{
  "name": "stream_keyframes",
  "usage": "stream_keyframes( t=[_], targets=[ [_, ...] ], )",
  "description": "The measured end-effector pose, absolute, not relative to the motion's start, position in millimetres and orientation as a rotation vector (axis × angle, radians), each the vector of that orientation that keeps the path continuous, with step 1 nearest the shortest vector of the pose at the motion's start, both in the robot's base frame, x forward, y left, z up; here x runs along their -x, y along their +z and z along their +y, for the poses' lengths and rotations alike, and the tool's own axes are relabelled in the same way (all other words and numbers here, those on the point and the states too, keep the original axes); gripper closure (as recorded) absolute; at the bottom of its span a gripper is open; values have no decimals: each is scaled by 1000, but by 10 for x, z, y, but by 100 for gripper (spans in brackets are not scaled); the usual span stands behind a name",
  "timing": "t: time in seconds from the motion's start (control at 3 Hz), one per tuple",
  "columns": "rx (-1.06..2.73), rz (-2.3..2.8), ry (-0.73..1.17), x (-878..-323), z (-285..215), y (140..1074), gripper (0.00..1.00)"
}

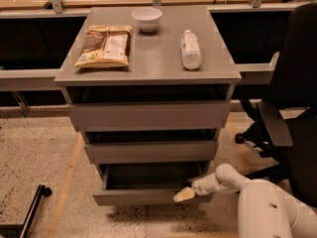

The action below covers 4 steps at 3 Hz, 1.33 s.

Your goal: Open bottom drawer

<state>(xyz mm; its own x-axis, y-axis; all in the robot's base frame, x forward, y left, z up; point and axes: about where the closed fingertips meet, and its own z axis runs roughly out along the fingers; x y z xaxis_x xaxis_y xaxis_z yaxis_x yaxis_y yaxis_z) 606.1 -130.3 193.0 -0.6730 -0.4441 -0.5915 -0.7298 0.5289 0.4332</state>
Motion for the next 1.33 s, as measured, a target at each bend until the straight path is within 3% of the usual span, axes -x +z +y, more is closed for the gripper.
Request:
stream_keyframes(
  t=[0.33,0.67,1.33],
  targets=[
    [962,2361,947,-6061,-1303,1950,41],
    [1007,2488,1031,-5640,-1258,1900,41],
    [981,2694,1224,-4854,-1332,1853,0]
  ],
)
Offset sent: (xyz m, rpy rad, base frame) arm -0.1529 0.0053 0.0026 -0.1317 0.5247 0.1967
